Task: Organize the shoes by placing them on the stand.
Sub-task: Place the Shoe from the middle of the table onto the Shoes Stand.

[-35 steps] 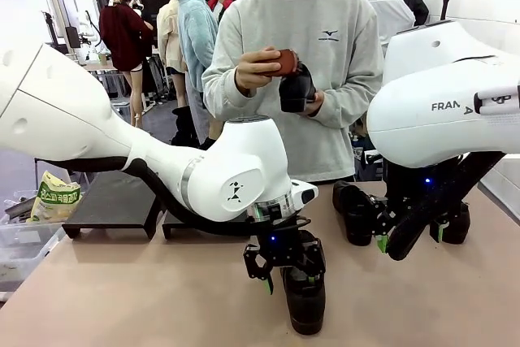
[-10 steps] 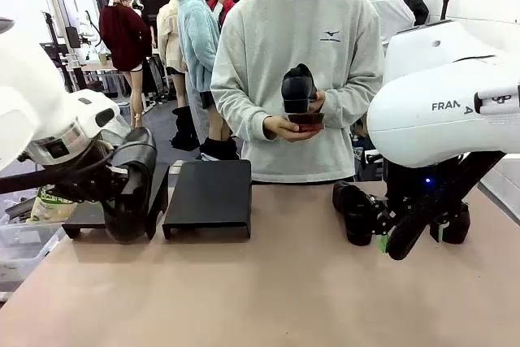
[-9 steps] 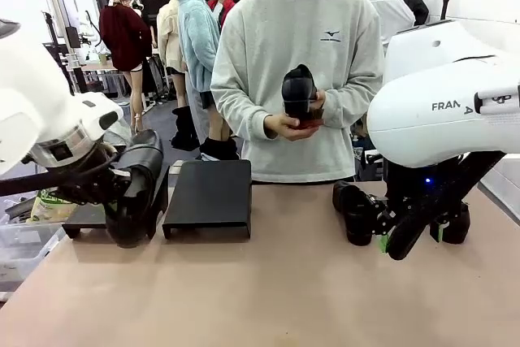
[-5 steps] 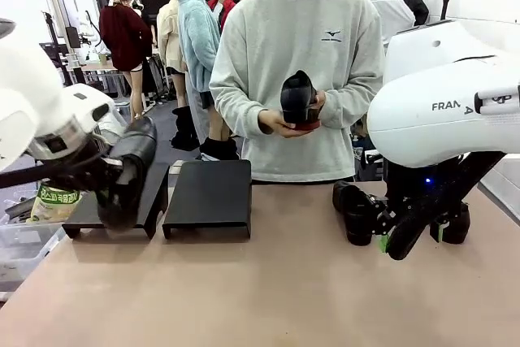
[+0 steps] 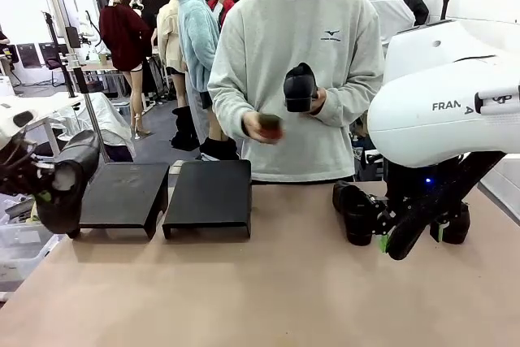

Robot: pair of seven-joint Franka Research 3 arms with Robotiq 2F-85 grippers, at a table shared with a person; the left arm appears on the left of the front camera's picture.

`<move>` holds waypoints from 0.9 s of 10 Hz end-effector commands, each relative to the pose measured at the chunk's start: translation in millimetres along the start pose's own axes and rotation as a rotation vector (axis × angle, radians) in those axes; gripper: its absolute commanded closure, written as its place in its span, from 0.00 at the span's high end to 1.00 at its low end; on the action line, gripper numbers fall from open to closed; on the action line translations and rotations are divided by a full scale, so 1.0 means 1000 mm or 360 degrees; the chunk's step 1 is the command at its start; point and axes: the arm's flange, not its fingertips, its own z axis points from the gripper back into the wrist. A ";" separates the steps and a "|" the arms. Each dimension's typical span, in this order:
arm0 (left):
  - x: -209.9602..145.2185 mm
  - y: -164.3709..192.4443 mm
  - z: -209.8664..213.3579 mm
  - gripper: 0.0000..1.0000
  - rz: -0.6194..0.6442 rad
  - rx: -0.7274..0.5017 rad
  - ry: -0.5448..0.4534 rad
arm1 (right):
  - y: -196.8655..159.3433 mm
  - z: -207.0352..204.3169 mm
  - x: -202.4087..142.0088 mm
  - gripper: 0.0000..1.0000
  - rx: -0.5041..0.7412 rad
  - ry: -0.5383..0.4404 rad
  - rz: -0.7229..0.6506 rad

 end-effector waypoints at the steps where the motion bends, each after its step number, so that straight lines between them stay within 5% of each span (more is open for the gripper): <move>1: 0.011 0.002 -0.006 0.00 -0.0102 -0.0092 -0.0052 | 0.001 0.001 0.000 1.00 0.0024 0.0006 0.0002; 3: 0.017 -0.001 -0.015 0.00 -0.0126 -0.0103 -0.0110 | 0.001 0.001 0.000 1.00 0.0024 0.0006 0.0002; 4: 0.014 -0.008 -0.007 0.00 0.0068 0.0050 -0.0103 | 0.001 0.001 0.000 1.00 0.0024 0.0006 0.0002; 5: 0.008 0.002 -0.015 0.00 -0.0110 -0.0035 -0.0039 | 0.001 0.001 0.000 1.00 0.0024 0.0006 0.0002; 9: 0.007 -0.002 -0.017 0.00 -0.0085 -0.0019 -0.0034 | 0.001 0.001 0.000 1.00 0.0024 0.0006 0.0002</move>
